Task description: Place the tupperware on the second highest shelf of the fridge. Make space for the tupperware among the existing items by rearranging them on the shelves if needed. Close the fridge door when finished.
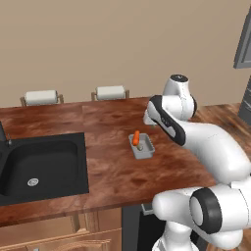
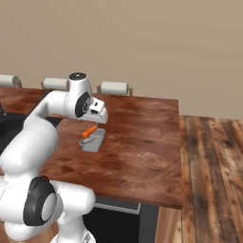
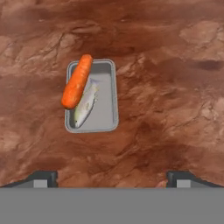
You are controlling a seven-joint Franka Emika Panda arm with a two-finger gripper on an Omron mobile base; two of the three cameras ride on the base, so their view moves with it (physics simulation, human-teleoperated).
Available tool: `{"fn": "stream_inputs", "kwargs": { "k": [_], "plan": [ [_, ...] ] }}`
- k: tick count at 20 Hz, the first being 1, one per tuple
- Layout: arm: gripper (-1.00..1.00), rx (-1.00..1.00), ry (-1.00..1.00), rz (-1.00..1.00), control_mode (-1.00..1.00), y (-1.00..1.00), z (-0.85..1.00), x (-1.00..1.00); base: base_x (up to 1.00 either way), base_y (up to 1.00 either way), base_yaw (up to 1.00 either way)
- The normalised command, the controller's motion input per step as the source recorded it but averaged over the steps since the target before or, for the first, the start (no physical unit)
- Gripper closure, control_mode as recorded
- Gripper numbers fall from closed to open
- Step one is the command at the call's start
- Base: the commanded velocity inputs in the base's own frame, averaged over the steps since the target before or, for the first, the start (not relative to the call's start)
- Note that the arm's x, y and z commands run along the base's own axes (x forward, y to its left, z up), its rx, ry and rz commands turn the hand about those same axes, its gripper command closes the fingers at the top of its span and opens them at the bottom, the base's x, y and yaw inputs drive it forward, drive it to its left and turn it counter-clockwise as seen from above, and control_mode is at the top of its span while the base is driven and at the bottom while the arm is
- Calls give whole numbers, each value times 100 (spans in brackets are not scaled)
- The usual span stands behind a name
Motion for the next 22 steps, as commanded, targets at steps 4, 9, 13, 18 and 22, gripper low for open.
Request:
{"fn": "stream_inputs", "kwargs": {
  "k": [4, 9, 13, 18, 22],
  "plan": [
    [-100, 0, 3, -12, -100, -3, -64, 26, 0, 0, 0],
    [-100, 0, 8, -11, -100, -1, -61, 28, 0, 0, 0],
    [-100, 4, 5, -5, -100, -1, -45, 30, 0, 0, 0],
    [-100, 9, 6, 0, -100, -3, -29, 29, 0, 0, 0],
    [-100, 5, 6, 0, -100, 0, -23, 27, 0, 0, 0]
  ]
}}
